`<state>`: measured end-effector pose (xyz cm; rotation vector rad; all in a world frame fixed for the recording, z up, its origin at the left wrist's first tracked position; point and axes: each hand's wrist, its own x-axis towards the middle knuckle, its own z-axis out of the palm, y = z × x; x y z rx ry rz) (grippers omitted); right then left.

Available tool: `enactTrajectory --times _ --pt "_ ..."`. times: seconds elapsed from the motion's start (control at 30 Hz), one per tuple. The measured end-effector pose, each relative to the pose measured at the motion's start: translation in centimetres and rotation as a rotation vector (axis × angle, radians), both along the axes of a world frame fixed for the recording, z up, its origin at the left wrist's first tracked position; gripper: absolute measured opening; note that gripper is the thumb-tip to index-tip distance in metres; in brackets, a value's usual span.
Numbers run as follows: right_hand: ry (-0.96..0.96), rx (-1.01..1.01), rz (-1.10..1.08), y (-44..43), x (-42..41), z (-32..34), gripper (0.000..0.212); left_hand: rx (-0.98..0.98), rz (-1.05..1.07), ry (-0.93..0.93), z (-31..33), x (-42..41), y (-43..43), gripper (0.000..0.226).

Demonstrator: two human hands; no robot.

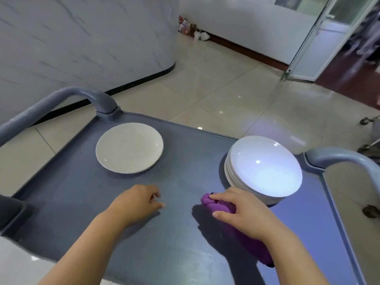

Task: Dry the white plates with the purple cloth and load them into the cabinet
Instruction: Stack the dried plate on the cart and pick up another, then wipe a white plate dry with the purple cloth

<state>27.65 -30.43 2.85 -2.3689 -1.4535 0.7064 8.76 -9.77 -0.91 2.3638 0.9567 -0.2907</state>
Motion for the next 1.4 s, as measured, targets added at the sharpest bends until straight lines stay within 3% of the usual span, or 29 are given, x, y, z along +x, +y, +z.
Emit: enactTrajectory --times 0.4,0.6,0.7,1.03,1.4 --pt "-0.019 -0.033 -0.256 -14.1 6.5 -0.6 0.043 0.106 -0.072 -0.156 0.3 11.0 -10.4 0.023" --pt "-0.134 -0.013 -0.446 -17.3 9.0 -0.6 0.041 -0.111 0.290 -0.373 1.3 16.7 -13.0 0.037" --pt "-0.141 0.009 -0.504 -17.6 9.8 -0.7 0.040 -0.156 0.370 -0.321 0.9 18.6 -13.3 0.049" --pt "-0.101 0.033 -0.518 -17.6 10.5 -1.3 0.041 -0.305 0.455 -0.265 1.9 20.4 -13.2 0.027" --pt "-0.096 0.061 -0.494 -17.8 10.7 -1.6 0.042 -0.762 0.669 -0.583 2.4 19.0 -14.0 0.021"
